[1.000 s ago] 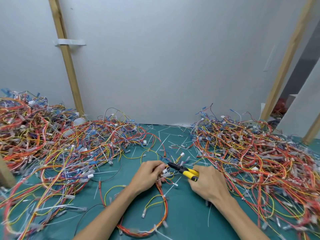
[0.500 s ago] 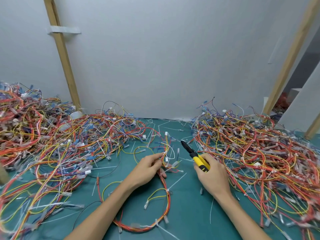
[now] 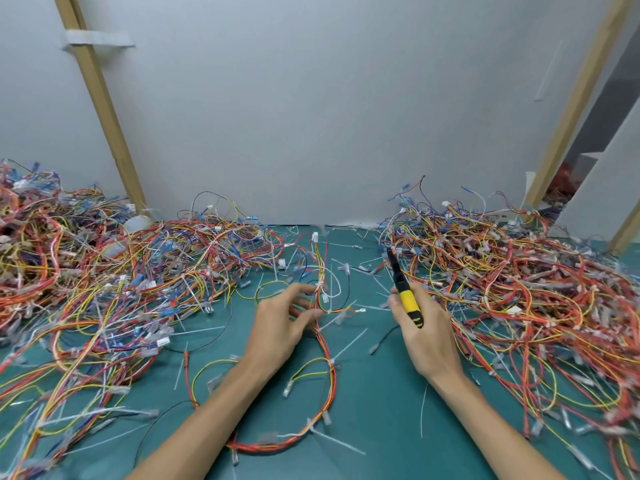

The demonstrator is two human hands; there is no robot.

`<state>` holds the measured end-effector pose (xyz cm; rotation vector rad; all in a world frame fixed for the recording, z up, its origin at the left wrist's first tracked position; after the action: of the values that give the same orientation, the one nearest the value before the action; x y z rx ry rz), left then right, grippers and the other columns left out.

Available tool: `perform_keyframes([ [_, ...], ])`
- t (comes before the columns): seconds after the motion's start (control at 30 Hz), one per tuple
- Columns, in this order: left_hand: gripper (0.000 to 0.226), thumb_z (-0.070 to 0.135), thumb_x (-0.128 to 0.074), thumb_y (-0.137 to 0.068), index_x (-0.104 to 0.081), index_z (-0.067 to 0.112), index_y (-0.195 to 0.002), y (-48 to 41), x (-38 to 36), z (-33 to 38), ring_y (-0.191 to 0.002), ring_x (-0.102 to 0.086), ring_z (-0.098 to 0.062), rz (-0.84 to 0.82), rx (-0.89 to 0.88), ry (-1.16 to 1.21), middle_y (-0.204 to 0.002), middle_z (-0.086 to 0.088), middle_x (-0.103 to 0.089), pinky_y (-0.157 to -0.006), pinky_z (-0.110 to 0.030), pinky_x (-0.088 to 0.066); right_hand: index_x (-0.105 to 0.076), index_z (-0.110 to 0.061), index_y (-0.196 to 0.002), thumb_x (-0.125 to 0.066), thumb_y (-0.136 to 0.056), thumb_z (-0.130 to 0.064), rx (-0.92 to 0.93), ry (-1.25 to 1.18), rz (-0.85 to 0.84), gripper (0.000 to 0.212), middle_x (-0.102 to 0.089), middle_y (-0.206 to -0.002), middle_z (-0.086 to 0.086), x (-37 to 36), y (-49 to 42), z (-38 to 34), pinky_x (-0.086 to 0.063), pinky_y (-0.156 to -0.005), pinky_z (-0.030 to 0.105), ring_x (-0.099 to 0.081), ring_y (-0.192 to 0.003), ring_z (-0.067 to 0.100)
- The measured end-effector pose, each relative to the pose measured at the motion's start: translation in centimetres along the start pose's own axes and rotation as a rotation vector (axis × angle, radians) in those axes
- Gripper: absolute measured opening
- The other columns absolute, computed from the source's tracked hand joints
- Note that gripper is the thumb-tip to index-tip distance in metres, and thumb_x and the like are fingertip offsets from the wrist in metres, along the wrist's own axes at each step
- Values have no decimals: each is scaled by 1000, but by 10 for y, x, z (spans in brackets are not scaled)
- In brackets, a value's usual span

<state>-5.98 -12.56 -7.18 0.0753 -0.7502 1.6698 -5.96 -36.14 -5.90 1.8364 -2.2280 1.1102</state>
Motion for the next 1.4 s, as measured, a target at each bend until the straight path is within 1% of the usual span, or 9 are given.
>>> perform_keyframes([
  [0.23,26,19,-71,-85,-55,31,-103,2,7,6,-66,-61,3,65,-1,-260,-78,23,-64,-72,-32,-52,-58,-24,-88,-59,-94,-40,8,-12,6,18,-58,-70,-4,-1,2,-2,-38,-62,22,-52,-68,10],
  [0.5,8,19,-63,-89,-58,24,-93,9,-4,23,-81,-44,-4,-6,-276,-369,-86,17,-51,-74,-26,-43,-58,-18,-88,-55,-92,-49,2,-27,11,32,-60,-70,-2,-1,1,2,-39,-63,19,-54,-69,10],
  [0.67,14,35,-63,-89,-60,22,-92,12,-15,16,-94,-51,-11,-185,-237,-403,-96,11,-52,-82,-27,-43,-67,-12,-89,-52,-89,-52,-96,-210,-11,42,-70,-77,5,0,-1,5,-52,-79,50,-68,-79,27],
  [0.73,15,33,-68,-84,-60,20,-82,11,-15,13,-88,-52,-10,-184,-185,-371,-94,10,-51,-79,-29,-46,-70,-15,-89,-55,-88,-47,-130,-343,15,35,-72,-79,5,-1,0,2,-54,-80,54,-70,-79,25],
  [0.87,5,20,-69,-79,-65,20,-77,8,-13,11,-75,-54,-6,-152,-108,-336,-88,10,-52,-76,-32,-50,-73,-12,-82,-60,-82,-42,-265,-540,-12,33,-69,-72,9,-5,0,5,-56,-64,45,-67,-63,24],
  [1.0,12,15,-65,-78,-73,22,-84,6,-15,8,-82,-58,-7,-156,-59,-349,-96,13,-58,-80,-29,-49,-70,-4,-78,-59,-76,-44,-437,-651,-115,41,-61,-65,13,-9,1,12,-47,-48,31,-57,-50,24],
  [1.2,18,13,-63,-78,-70,29,-73,7,-12,9,-80,-54,-2,-184,-67,-375,-105,20,-62,-77,-26,-47,-71,0,-93,-52,-83,-54,-455,-753,-180,57,-69,-80,16,-8,-4,12,-55,-60,34,-66,-65,30],
  [1.3,29,8,-61,-76,-57,34,-65,7,-11,11,-80,-52,-2,-185,-93,-360,-105,19,-62,-73,-26,-44,-68,1,-84,-39,-94,-59,-526,-788,-169,68,-64,-71,19,-7,-2,13,-54,-52,32,-62,-57,28],
  [1.4,25,-1,-56,-73,-61,22,-64,7,-10,9,-86,-60,-7,-183,-105,-300,-104,13,-63,-77,-30,-49,-67,1,-80,-32,-98,-57,-559,-812,-167,70,-61,-67,19,-6,-1,13,-51,-49,31,-57,-53,26],
])
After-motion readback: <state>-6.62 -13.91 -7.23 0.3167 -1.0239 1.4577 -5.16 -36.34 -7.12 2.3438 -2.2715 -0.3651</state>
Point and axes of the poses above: each hand's wrist, its own y-axis away from the middle knuckle, its own x-axis out of the back of the hand, z = x × y, the point moved 4 cm from there along -y, towards the middle knuckle
